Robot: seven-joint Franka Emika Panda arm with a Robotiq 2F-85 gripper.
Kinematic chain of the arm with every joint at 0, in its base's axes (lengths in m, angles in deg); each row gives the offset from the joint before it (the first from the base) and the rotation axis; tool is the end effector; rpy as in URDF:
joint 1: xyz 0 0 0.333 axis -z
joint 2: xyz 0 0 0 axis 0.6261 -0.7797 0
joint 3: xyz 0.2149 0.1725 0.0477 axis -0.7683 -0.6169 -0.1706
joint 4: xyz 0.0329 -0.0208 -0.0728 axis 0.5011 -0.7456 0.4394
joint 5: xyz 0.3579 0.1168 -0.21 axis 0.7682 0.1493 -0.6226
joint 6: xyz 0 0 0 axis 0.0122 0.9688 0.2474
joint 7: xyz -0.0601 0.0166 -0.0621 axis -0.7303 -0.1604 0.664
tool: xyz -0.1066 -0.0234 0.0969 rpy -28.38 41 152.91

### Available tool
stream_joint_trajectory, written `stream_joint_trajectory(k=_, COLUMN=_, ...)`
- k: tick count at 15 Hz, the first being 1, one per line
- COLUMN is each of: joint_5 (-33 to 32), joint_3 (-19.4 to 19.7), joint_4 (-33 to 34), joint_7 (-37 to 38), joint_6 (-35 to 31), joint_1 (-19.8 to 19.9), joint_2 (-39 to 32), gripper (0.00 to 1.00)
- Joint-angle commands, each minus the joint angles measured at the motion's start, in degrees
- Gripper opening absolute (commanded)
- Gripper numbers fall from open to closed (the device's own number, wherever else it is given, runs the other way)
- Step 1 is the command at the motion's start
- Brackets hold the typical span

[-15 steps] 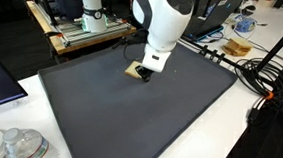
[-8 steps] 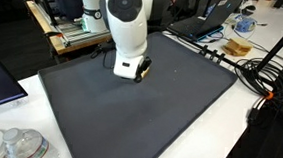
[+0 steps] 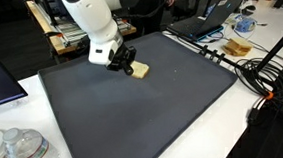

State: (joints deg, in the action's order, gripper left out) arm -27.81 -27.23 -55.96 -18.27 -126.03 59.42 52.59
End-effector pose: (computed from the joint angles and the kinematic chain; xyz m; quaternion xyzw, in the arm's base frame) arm 0.5714 -0.1731 0.1218 -0.9743 0.0745 0.0548 0.2056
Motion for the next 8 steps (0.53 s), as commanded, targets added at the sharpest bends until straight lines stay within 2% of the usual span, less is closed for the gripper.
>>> stream_joint_trajectory(k=1, joint_5=5.0, joint_3=0.1, joint_4=-12.6, joint_7=-4.4, joint_6=-6.7, joint_1=0.4, joint_2=9.3, gripper=0.05)
stream_joint_trajectory(k=8, joint_5=10.3, joint_3=0.8, joint_4=-29.9, joint_7=-5.3, joint_6=-20.0, joint_1=-3.5, joint_2=22.1, gripper=0.05)
